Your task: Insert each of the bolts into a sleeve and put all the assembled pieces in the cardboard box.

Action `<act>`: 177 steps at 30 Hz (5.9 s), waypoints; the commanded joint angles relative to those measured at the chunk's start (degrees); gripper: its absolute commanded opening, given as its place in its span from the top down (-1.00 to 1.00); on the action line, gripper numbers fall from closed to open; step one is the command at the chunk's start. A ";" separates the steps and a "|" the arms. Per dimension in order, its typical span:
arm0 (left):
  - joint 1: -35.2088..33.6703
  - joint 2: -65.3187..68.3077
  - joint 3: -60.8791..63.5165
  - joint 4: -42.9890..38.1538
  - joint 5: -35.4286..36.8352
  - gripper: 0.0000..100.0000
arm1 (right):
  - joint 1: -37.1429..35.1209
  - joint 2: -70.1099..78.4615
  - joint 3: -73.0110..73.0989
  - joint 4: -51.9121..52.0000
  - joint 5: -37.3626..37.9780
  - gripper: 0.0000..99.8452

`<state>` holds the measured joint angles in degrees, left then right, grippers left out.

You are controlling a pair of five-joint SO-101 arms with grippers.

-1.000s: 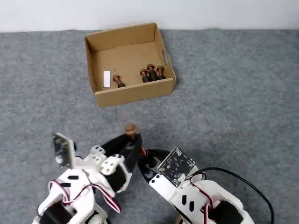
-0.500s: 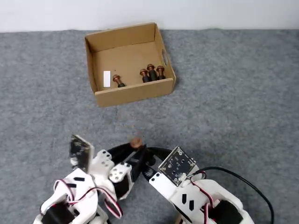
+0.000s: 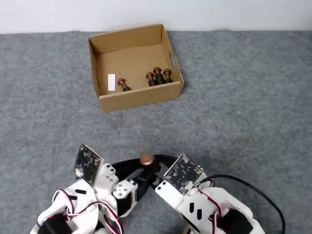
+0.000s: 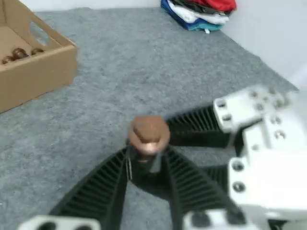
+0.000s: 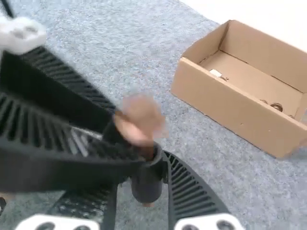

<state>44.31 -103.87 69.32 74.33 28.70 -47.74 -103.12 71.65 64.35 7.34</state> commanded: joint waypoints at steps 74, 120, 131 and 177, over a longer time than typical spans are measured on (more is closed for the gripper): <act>-48.44 7.21 27.47 -15.12 -21.63 0.99 | 27.91 117.49 -99.78 -18.33 -19.08 0.98; -48.44 9.67 27.47 -18.55 -21.54 0.99 | 20.62 168.13 -164.84 12.09 -9.23 0.98; -49.93 10.11 27.47 -19.52 -21.54 0.99 | 20.53 163.65 -168.18 21.49 -9.32 0.98; -50.29 9.67 27.47 -18.29 -21.63 0.99 | 50.95 60.62 -64.62 28.26 -18.90 0.98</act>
<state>-5.80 -93.58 97.10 56.13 6.81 0.70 -33.58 -5.19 97.76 -10.51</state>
